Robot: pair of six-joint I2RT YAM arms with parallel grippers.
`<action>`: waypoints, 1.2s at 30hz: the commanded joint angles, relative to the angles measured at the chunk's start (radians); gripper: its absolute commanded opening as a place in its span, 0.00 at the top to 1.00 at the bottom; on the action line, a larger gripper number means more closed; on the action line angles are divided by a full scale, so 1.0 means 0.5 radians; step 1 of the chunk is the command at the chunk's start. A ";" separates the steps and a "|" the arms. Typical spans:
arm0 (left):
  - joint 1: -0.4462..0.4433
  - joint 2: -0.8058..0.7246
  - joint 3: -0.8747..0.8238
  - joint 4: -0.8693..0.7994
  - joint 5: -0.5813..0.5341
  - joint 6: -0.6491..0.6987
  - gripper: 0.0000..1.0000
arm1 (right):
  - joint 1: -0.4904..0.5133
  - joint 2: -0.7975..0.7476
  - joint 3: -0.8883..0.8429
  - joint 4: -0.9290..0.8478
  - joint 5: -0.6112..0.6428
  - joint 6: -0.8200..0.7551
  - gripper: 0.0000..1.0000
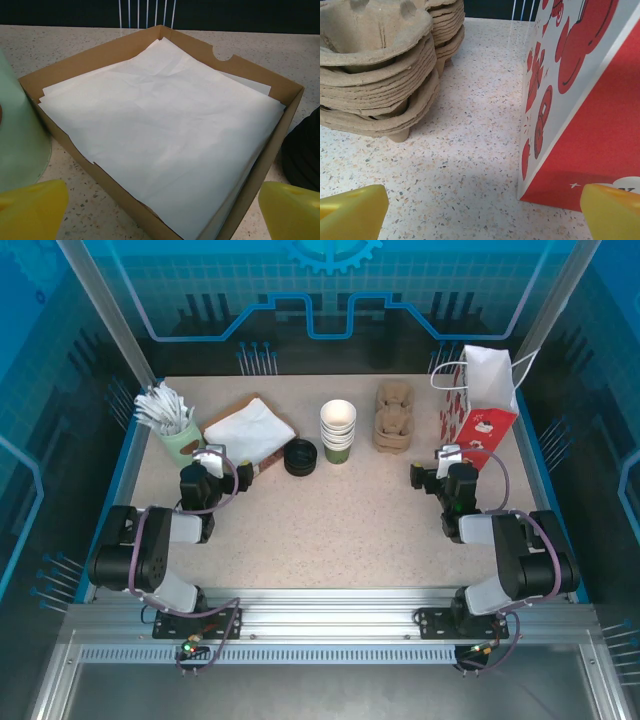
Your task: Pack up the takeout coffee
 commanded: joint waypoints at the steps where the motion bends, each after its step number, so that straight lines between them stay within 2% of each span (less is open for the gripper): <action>1: -0.016 0.006 -0.006 0.020 0.049 0.009 0.01 | 0.021 0.018 0.040 0.007 0.020 -0.020 0.00; 10: -0.016 0.005 -0.006 0.019 0.049 0.009 0.01 | 0.021 0.018 0.039 0.007 0.020 -0.020 0.00; 14: -0.016 0.009 0.031 -0.042 -0.130 -0.050 0.01 | 0.019 0.018 0.040 0.007 0.020 -0.022 0.00; 30: -0.016 -0.002 0.013 -0.009 -0.131 -0.053 0.01 | 0.024 0.013 0.037 0.020 0.024 -0.025 0.00; 32: -0.016 -0.088 -0.034 0.015 -0.127 -0.055 0.01 | 0.048 -0.080 0.076 -0.123 0.069 -0.036 0.00; 34: -0.016 -0.257 -0.042 -0.127 -0.140 -0.055 0.01 | 0.064 -0.245 0.147 -0.392 0.104 -0.040 0.00; 36: -0.015 -0.504 -0.008 -0.409 -0.153 -0.083 0.01 | 0.075 -0.438 0.169 -0.573 0.149 0.011 0.00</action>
